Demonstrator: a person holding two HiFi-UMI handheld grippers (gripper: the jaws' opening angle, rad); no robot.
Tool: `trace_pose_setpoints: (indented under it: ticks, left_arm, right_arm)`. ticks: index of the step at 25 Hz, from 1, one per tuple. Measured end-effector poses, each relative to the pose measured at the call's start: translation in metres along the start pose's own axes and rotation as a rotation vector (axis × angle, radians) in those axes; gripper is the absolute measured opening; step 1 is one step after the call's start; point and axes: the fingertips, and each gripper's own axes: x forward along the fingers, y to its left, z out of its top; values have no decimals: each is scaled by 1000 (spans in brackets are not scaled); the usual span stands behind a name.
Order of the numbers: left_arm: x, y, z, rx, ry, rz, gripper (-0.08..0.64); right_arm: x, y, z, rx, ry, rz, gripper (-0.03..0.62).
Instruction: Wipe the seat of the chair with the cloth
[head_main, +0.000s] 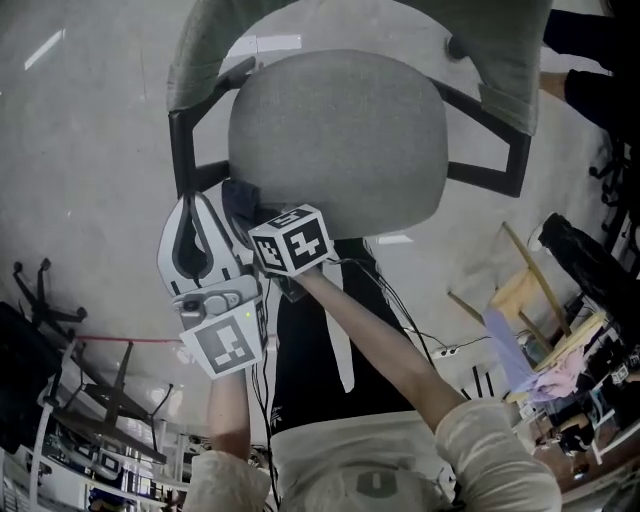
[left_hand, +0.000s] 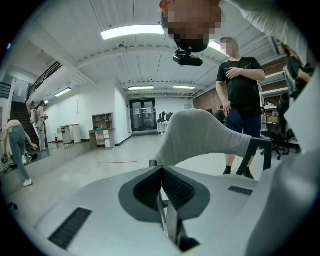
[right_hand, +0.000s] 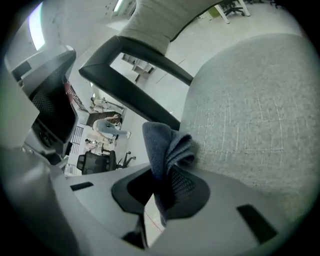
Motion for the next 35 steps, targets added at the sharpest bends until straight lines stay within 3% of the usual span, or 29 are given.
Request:
trace_pose_setpoints:
  ticks: [14,25,35]
  left_arm:
    - [-3,-17,-5,4,0,-17,16]
    - [3,-56,5,6,-15,-76,15]
    - [3,-79,10,41,-13,-105,16]
  right_arm:
    - [-24,-35,-11,-32,-1,-89,49]
    - [-107,-108,-27,-126,-25,-253,51]
    - [-185,-175,-36,-129,-38,-378,50]
